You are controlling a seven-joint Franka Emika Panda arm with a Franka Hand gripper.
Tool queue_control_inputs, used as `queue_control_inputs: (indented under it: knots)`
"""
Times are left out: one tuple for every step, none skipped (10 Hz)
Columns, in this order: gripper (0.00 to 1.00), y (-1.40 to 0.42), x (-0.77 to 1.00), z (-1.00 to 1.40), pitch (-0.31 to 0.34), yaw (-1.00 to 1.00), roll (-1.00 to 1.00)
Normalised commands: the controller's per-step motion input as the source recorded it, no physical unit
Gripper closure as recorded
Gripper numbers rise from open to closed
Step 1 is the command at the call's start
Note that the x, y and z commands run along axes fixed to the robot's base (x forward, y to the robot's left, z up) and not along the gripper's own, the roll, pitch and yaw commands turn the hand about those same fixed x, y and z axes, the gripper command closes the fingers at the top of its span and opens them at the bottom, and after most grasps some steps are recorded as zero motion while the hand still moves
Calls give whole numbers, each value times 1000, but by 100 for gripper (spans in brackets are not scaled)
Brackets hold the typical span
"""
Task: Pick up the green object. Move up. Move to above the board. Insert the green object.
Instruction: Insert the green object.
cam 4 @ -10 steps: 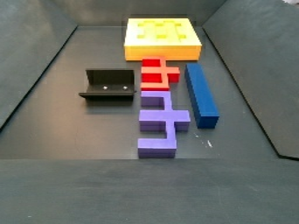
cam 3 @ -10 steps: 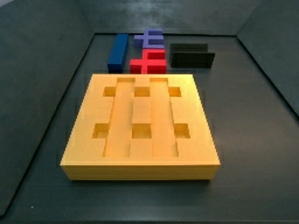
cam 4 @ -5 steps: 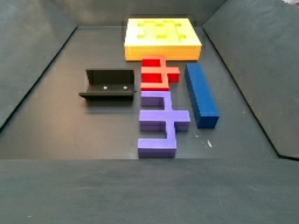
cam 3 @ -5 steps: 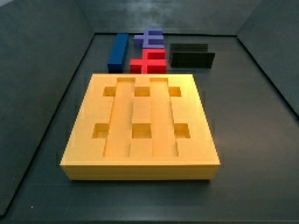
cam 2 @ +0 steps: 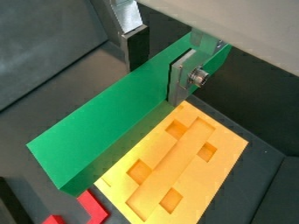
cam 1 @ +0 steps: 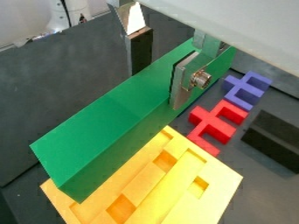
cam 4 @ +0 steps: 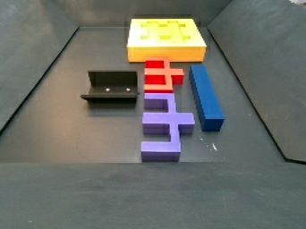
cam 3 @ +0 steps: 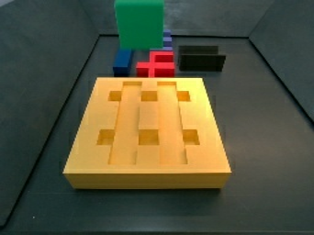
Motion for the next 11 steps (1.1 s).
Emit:
queue_control_inputs:
  knots:
    - [100,-43,-169,-1000,0,137,0]
    - [100,-137,-220,-954,0,94,-81]
    - [100,-117,-217,-711,0,163,-197]
    - [100,-114,-214,-666,-27,134,-214]
    - [100,-54,-269,-540,-76,111,-266]
    - [100,0,-217,-446,-91,143,-314]
    - [100,0,-214,-423,-110,114,-326]
    - [100,0,-189,-440,-147,89,-299]
    - [100,0,-140,-620,-216,0,-34]
    - [100,-51,-134,-674,-263,0,89]
    - [100,-57,54,-686,-146,-34,193]
